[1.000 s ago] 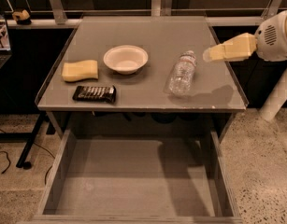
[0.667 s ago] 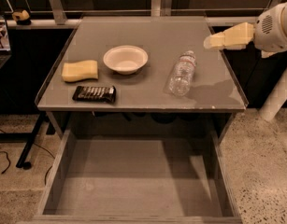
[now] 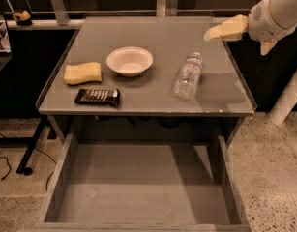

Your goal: Place water bottle into top drawer

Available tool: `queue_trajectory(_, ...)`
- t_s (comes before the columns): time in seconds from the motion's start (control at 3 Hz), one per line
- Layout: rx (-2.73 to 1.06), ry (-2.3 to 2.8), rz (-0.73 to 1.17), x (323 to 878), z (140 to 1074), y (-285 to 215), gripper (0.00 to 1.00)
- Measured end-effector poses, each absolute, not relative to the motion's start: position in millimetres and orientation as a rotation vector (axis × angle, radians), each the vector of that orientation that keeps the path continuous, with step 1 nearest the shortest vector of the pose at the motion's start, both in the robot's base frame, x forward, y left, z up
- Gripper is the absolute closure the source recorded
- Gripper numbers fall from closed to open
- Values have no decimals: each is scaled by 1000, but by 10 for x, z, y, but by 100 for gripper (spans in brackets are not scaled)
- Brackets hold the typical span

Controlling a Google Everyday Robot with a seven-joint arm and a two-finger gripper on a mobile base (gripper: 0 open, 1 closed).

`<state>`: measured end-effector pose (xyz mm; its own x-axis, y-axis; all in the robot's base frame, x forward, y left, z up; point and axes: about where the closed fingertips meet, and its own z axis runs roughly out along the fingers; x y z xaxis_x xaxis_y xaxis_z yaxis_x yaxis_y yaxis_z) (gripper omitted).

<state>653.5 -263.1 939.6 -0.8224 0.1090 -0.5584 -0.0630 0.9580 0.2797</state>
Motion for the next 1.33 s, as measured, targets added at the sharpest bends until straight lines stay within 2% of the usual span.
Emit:
queue_trajectory(0.67,53,2505,397,6527,9369,-2623,0)
queue_trajectory(1.33,63,2548,518,6604,9127,-2218,0)
